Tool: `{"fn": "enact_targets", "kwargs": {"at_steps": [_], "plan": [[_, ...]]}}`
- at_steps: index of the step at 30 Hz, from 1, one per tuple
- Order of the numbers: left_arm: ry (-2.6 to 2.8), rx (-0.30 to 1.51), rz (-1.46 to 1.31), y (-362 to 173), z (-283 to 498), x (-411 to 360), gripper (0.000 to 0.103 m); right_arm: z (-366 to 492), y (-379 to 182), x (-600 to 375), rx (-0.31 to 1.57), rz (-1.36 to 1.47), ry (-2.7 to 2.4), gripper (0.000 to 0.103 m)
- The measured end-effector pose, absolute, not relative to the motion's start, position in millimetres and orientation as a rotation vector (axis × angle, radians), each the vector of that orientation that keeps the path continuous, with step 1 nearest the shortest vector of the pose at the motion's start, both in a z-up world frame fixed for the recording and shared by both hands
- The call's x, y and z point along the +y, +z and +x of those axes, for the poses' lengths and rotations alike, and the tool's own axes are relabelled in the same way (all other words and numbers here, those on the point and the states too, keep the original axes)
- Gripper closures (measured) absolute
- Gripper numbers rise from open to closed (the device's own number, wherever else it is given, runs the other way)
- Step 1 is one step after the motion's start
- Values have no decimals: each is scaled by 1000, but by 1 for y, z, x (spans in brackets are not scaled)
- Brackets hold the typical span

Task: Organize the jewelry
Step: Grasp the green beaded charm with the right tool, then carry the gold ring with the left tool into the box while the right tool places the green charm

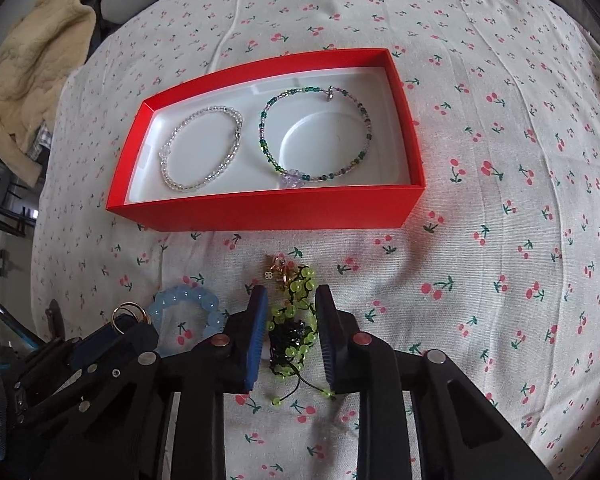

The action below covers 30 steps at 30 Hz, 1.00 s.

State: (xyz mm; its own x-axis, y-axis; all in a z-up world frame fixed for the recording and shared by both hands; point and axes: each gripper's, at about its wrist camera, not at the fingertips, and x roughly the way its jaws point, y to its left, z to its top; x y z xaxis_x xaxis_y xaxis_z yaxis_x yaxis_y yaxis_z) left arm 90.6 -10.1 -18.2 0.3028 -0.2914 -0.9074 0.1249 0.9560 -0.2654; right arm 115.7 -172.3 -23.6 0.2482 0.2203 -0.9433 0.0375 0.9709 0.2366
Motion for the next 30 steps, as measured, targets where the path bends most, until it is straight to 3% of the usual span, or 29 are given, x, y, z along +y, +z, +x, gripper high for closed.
{"fn": "enact_targets", "kwargs": {"at_steps": [5,30], "plan": [[-281,1239,-157,-18,91,-7,82,117,-26,-169,1316,212,132,96],[-329,1182,-173,8,77,-4,82,74,40,-188,1150,253,222,96]]}}
